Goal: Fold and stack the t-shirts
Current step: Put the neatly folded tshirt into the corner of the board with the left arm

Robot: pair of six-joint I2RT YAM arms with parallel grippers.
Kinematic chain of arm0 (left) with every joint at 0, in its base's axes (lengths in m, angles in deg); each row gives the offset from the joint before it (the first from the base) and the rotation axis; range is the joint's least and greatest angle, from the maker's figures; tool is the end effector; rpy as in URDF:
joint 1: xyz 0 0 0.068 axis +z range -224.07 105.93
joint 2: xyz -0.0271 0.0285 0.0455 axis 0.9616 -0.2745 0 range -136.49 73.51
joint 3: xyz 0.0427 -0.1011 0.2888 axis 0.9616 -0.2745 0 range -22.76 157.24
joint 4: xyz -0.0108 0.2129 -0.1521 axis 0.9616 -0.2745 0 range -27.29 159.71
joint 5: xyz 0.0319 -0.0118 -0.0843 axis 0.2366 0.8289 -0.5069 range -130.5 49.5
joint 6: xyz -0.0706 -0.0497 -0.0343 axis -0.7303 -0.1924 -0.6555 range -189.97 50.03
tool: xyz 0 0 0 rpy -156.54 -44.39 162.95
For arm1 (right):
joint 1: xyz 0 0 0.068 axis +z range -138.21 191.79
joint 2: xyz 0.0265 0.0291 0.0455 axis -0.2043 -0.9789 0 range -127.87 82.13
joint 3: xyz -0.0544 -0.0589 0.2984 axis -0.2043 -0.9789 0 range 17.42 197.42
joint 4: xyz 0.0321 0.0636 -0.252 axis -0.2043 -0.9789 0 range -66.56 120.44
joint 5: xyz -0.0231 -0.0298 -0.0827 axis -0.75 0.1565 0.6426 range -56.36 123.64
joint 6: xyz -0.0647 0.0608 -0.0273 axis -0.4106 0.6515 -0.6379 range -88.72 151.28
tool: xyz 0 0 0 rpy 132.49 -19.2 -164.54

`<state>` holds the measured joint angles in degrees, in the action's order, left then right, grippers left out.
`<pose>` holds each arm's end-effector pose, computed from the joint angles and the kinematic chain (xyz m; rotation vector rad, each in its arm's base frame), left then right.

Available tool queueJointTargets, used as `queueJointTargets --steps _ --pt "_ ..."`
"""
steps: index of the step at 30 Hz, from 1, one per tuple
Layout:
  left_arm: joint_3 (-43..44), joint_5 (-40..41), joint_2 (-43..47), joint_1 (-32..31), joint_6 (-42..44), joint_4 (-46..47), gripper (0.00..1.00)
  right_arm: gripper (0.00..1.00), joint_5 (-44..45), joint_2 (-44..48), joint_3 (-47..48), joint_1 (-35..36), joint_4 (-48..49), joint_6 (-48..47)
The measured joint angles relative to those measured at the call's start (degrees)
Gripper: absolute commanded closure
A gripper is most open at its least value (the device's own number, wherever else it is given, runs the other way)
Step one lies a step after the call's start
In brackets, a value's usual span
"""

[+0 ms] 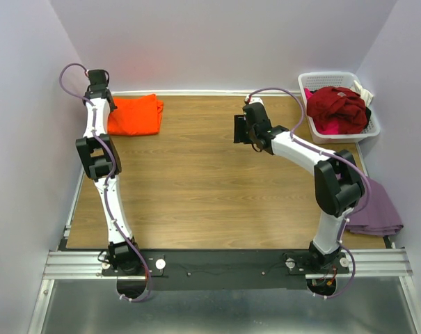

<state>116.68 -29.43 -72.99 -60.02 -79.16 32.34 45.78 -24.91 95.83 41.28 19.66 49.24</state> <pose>0.6107 0.1693 0.1999 -0.5650 2.2745 0.2683 0.4201 0.2175 0.2377 -0.1133 2.2458 0.2083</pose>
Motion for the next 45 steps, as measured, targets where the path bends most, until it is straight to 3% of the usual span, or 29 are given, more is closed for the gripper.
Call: queueJointTargets --steps 7,10,11,13,14,15,23,35,40,45 --pt "0.81 2.45 0.0 0.92 -0.48 1.68 1.0 0.32 0.0 -0.44 0.17 0.0 0.0 -0.02" --pt "0.81 2.82 0.0 1.75 -0.55 2.01 0.79 0.32 -0.02 -1.07 0.7 0.0 0.0 0.0" --pt "0.81 2.97 0.0 2.05 -0.61 2.29 0.65 0.32 -0.02 -1.31 0.9 0.0 0.0 0.0" --pt "0.81 3.23 0.0 2.43 -1.03 2.67 0.54 0.32 -0.04 -1.75 1.16 0.0 0.0 0.0" --pt "0.79 3.34 0.0 2.51 -1.27 2.86 0.28 0.32 -0.04 -1.88 1.2 0.02 0.0 0.0" --pt "0.63 3.48 0.0 2.64 -1.27 3.41 0.25 0.32 -0.07 -2.03 1.22 0.02 0.0 0.0" --pt "-2.34 3.96 1.18 2.73 -1.92 5.68 0.22 0.32 -0.59 -2.14 1.2 0.02 0.0 0.02" --pt "-6.97 2.14 16.72 1.55 -3.52 8.55 0.22 0.31 -0.5 -1.27 0.87 0.0 -0.02 1.38" --pt "-8.63 -0.7 22.43 -3.67 -3.41 9.49 0.21 0.31 -0.09 1.88 -0.85 0.0 0.02 2.16" --pt "-16.72 -3.82 25.97 -12.52 -2.58 11.08 0.19 0.31 0.68 6.99 -3.93 0.0 0.0 2.82"
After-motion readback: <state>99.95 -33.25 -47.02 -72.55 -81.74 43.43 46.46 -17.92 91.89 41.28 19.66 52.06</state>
